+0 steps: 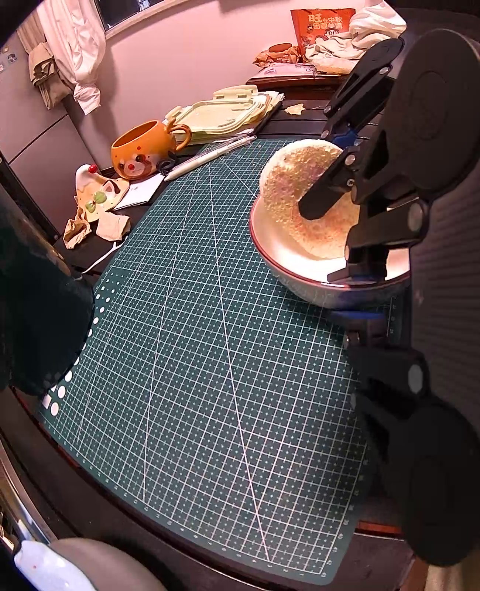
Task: Clean bowl
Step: 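Hold the bowl with the left gripper while the right gripper scrubs the bowl bottom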
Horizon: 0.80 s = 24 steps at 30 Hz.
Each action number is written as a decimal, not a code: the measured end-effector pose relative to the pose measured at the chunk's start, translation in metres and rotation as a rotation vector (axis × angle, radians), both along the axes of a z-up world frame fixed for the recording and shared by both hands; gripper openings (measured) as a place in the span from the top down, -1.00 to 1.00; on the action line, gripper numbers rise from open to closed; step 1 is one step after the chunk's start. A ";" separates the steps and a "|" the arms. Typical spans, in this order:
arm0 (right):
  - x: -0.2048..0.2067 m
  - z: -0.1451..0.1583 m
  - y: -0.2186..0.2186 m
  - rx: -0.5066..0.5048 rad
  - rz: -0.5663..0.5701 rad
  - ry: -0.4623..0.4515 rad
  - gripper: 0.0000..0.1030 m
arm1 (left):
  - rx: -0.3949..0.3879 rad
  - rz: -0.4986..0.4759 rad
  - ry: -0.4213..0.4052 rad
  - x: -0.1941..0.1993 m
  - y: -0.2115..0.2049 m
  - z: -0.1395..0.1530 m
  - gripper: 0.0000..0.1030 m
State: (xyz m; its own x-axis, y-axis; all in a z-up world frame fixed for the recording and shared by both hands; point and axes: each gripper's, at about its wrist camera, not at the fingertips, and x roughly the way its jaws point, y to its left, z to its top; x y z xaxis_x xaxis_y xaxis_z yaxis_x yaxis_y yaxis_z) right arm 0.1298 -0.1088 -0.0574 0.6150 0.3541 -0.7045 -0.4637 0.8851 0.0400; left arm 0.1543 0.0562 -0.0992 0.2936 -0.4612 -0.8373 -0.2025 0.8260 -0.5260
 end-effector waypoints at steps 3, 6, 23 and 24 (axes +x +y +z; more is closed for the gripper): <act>-0.002 0.001 0.000 -0.017 -0.007 0.000 0.75 | -0.002 -0.003 0.001 0.000 -0.002 -0.001 0.74; -0.007 0.003 0.002 -0.087 -0.008 -0.050 0.75 | -0.012 -0.010 0.004 0.000 -0.004 -0.003 0.72; -0.010 0.023 0.005 -0.042 0.011 -0.063 0.75 | -0.009 -0.018 0.002 0.002 -0.003 -0.004 0.72; -0.011 0.022 0.006 -0.041 0.012 -0.058 0.75 | -0.008 -0.019 0.002 0.002 -0.003 -0.004 0.72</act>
State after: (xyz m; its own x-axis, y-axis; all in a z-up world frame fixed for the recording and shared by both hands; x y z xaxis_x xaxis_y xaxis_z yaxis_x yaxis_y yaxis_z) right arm 0.1193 -0.1029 -0.0351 0.6512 0.3331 -0.6818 -0.4749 0.8797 -0.0237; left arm 0.1563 0.0533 -0.1033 0.2831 -0.4733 -0.8342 -0.1877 0.8256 -0.5321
